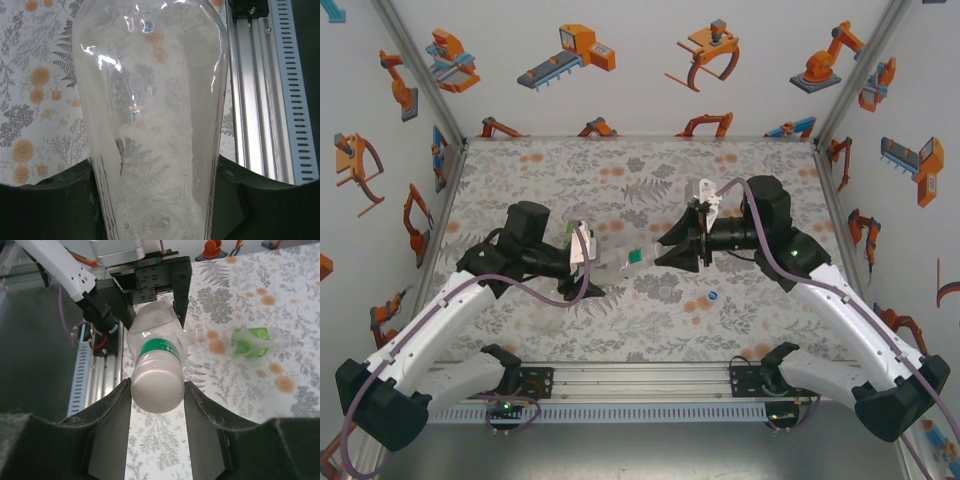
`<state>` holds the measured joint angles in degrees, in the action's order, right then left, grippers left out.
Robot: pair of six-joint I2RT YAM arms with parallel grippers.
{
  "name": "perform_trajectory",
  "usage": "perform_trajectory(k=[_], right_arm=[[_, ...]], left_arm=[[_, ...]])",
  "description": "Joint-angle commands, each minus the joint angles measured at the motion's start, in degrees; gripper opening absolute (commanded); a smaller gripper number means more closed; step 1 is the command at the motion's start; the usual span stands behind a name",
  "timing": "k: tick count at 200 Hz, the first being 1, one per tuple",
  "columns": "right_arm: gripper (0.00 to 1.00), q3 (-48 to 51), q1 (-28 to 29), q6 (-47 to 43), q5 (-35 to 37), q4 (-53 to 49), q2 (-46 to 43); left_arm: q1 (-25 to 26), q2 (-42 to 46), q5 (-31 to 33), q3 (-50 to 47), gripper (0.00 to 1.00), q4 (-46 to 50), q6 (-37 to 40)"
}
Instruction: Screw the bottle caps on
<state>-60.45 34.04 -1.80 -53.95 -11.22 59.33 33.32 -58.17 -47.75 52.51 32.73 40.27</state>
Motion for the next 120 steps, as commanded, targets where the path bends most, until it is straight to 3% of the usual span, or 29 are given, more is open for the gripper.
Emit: perform_trajectory(k=[1,62,92,120], right_arm=[[0.0,2.5,0.4,18.5,4.2,6.3,-0.7],[0.0,7.7,0.4,59.0,18.2,11.4,0.1],[0.0,4.2,0.3,69.5,17.9,-0.8,4.1],[0.0,4.6,0.4,76.6,13.0,1.7,7.2]], left_arm=[[0.2,1.3,-1.1,1.3,0.0,-2.7,0.4],[0.3,3.1,5.3,-0.6,0.0,-7.1,-2.5],[0.2,3.3,7.6,-0.9,0.0,-8.2,-3.4],[0.2,3.4,8.1,-1.0,0.0,-8.5,-3.6]])
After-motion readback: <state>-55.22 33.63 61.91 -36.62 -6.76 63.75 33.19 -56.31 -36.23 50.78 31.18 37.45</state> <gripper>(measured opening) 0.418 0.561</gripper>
